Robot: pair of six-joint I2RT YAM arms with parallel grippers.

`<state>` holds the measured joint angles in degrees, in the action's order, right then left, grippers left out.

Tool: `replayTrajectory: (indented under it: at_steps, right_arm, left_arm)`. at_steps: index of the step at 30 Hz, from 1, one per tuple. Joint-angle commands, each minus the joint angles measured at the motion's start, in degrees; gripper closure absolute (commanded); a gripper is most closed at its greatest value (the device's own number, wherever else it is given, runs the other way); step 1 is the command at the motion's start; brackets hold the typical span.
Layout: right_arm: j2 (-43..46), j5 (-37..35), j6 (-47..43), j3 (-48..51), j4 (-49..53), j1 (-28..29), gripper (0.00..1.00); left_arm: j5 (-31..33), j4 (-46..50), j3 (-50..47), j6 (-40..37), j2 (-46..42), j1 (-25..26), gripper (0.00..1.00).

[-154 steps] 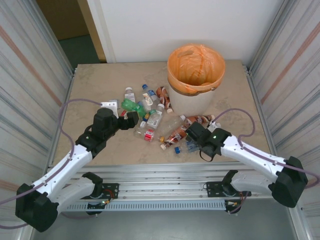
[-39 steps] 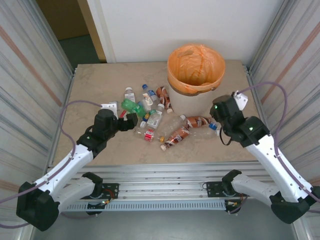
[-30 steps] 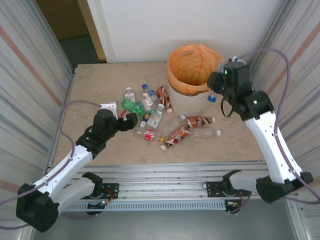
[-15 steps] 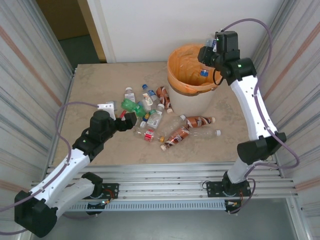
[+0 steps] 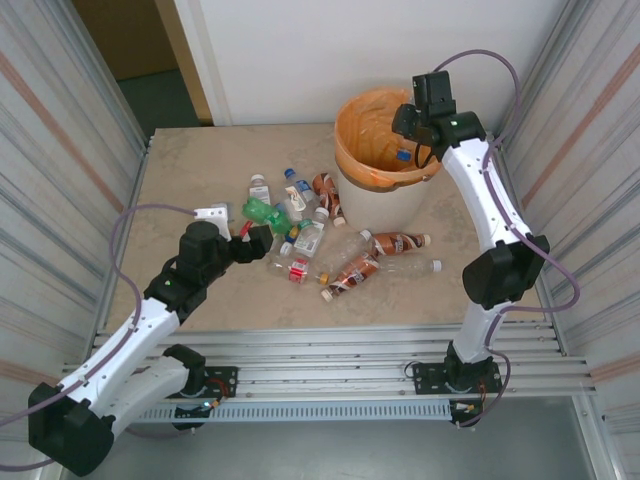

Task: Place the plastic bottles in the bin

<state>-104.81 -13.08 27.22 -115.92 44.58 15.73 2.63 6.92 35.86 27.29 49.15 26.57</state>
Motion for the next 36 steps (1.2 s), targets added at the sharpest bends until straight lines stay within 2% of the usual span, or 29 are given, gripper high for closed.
replayTrajectory:
  at_steps: [1, 5, 8, 16, 24, 28, 36]
  right_arm:
    - [0.6, -2.0, 1.3, 1.2, -0.2, -0.2, 0.41]
    - [1.8, -1.8, 1.3, 2.2, -0.5, -0.2, 0.3]
    - [2.3, -1.6, 1.1, 2.1, -0.3, -0.2, 0.25]
    - [5.8, -0.7, -0.3, 1.1, 1.0, 0.1, 0.24]
    - [13.4, -2.5, -2.7, 2.6, 3.2, 1.9, 0.18]
    - [19.4, -4.0, -2.8, 7.9, 3.2, 3.2, 0.15]
    - [33.7, -8.9, 2.0, 25.8, 4.3, 6.0, 0.11]
  left_arm:
    - [1.2, 0.6, -0.2, 0.0, -1.2, -0.5, 0.01]
    - [1.7, 0.6, -0.2, 0.0, -1.2, -0.5, 0.01]
    - [1.8, 0.8, 0.1, -0.2, -1.1, -0.5, 0.01]
    - [1.6, 0.5, 0.1, -0.6, -1.8, -0.6, 0.01]
    - [2.5, 0.5, -0.2, -1.5, -2.7, -0.6, 0.01]
    - [2.7, 0.2, -0.7, -1.4, -2.6, -0.6, 0.01]
    - [2.9, -0.9, -1.6, -1.7, -2.5, -0.6, 0.01]
